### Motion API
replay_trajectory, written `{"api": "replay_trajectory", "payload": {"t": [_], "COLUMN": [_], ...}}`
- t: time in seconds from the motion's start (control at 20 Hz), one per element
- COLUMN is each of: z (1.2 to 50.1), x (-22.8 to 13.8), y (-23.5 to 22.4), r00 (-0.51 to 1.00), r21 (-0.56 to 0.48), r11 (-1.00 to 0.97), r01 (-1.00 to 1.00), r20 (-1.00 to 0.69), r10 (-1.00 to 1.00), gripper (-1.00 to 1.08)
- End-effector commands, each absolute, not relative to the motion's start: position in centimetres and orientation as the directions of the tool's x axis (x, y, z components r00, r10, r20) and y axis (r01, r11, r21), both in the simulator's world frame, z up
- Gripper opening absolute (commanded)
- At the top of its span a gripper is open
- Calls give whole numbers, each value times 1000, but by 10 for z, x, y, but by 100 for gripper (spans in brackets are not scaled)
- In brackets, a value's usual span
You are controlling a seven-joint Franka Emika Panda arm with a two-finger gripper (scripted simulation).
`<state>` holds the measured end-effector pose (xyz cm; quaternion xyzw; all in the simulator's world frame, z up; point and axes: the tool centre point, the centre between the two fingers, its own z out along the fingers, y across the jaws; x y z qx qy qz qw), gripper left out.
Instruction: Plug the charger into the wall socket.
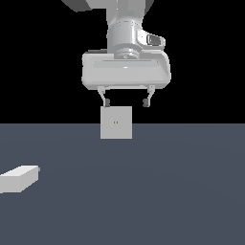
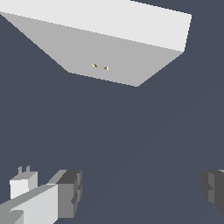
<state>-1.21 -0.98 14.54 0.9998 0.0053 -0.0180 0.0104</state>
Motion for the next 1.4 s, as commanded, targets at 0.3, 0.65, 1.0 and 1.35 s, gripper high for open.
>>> {"api": "replay_trajectory", "payload": {"t": [0.3, 0.65, 1.0, 1.35], "z": [142, 129, 106, 81], "x": [-17, -33, -62, -89], "y": [-3, 26, 76, 125], "r00": [999, 1000, 999, 997], "r21": [20, 15, 7, 0], "r11": [-1000, -1000, -1000, -999], "r01": [12, 17, 26, 35], "r20": [-30, -7, 33, 73], "r10": [12, 17, 26, 35], "gripper": [100, 100, 100, 100]}}
